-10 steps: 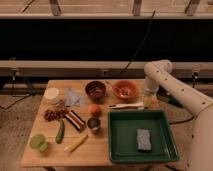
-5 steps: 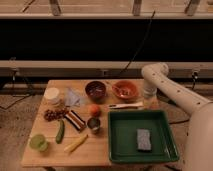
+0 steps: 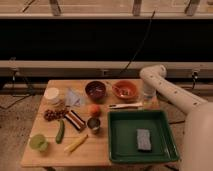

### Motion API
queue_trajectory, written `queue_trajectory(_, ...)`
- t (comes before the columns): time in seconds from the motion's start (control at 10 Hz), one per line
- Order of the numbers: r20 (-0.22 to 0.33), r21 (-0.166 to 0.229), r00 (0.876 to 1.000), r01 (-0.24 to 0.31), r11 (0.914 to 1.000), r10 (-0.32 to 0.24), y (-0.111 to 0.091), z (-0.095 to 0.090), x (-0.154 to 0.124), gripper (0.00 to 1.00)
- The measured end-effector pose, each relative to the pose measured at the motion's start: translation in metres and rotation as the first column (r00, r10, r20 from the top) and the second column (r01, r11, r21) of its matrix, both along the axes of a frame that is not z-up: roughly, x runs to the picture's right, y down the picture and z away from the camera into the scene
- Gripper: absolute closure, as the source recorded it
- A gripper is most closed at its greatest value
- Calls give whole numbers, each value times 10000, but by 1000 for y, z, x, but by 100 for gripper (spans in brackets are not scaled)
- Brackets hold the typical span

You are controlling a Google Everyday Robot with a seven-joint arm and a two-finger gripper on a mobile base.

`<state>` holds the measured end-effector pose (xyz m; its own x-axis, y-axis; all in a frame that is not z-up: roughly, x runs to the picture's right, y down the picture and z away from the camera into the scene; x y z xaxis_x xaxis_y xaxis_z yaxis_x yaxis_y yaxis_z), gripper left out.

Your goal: Place brush in tray

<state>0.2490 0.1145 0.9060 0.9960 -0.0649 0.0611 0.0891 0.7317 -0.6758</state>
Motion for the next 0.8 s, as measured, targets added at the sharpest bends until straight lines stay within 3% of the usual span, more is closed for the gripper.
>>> queue_trajectory(0.1, 6, -86, 10000, 68, 9999, -68, 1, 2, 0, 39)
queue_trajectory(0.6, 73, -381, 9998, 192, 9991, -189, 8, 6, -1, 90)
queue_trajectory(0.8, 154, -244, 9998, 136, 9996, -133, -1, 0, -3, 100)
